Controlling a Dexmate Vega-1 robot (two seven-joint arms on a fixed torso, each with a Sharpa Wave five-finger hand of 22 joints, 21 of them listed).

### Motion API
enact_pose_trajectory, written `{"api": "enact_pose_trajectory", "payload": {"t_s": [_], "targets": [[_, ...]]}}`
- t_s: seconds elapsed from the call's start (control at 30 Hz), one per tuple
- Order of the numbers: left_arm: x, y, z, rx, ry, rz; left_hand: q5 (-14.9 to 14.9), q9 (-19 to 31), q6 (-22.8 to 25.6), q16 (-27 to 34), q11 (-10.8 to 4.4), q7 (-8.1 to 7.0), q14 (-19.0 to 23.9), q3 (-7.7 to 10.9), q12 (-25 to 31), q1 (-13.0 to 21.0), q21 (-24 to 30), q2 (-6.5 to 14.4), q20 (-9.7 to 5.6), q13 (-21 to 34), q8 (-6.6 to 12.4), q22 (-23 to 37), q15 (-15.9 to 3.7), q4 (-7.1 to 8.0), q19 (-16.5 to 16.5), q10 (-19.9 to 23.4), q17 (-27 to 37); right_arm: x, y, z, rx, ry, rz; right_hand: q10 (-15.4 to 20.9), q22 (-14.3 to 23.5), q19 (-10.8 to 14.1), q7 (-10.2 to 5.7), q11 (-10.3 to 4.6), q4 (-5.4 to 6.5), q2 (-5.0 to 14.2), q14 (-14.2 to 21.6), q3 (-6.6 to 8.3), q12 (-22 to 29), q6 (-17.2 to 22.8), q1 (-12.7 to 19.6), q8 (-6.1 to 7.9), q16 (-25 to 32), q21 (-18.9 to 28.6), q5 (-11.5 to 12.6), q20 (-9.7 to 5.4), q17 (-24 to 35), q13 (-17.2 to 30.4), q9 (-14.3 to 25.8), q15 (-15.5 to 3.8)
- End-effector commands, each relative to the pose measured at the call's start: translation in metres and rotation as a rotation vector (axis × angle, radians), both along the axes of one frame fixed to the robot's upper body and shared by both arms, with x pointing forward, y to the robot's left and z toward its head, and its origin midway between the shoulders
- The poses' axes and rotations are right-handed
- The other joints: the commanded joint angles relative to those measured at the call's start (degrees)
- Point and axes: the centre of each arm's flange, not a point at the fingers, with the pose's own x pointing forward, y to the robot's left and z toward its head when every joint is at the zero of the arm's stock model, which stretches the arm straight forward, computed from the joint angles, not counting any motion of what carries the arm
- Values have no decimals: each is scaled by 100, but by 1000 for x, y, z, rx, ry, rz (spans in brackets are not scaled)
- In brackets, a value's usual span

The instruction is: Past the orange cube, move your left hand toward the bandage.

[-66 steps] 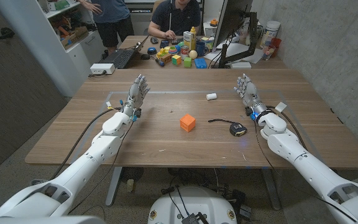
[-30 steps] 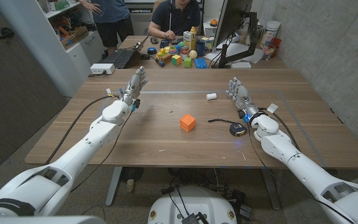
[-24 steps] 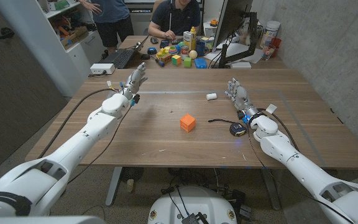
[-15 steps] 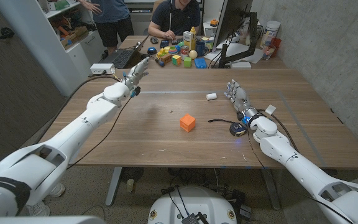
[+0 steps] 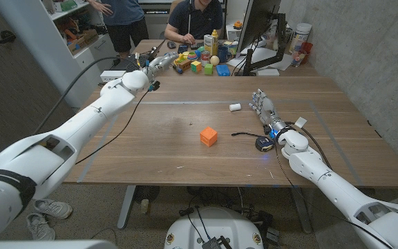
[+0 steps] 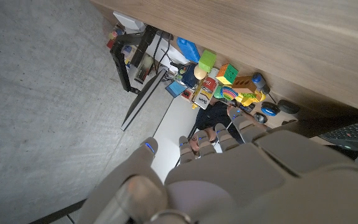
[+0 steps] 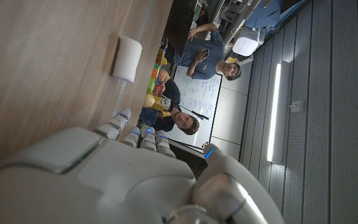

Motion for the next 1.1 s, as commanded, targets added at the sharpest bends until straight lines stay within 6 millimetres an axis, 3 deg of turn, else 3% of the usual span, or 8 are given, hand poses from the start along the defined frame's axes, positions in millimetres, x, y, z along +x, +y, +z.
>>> {"api": "enact_pose_trajectory", "payload": {"t_s": [0.03, 0.8, 1.1], "targets": [[-3, -35, 50, 217, -50, 45, 19, 11, 34, -26, -104, -24, 33, 25, -33, 122, -17, -14, 8, 28, 34, 5, -310, -83, 64, -41, 12, -1, 3, -2, 0, 3, 13, -39, 15, 12, 8, 23, -9, 740, -55, 41, 40, -33, 15, 38, 21, 24, 19, -524, 19, 26, 31, -188], [25, -117, 93, 579, -31, -29, -45, 31, 1, -117, -141, -23, -132, 75, -76, 653, -138, -186, -31, 39, 18, 2, -309, -605, 11, -231, 24, -4, -4, -6, 9, 7, 13, -27, 14, 18, 4, 26, -10, 739, -50, 44, 44, -26, 17, 38, 19, 24, 17, -526, 17, 25, 31, -183], [22, -151, 93, 704, -54, -70, -78, 34, -12, -125, -181, -20, -216, 64, -79, 760, -163, -225, -6, 41, 10, 4, -296, -722, -37, -313, 29, -6, -6, -6, 6, 3, 12, -22, 14, 20, 4, 35, -11, 740, -44, 47, 46, -27, 19, 37, 19, 24, 17, -528, 16, 25, 31, -180]]}}
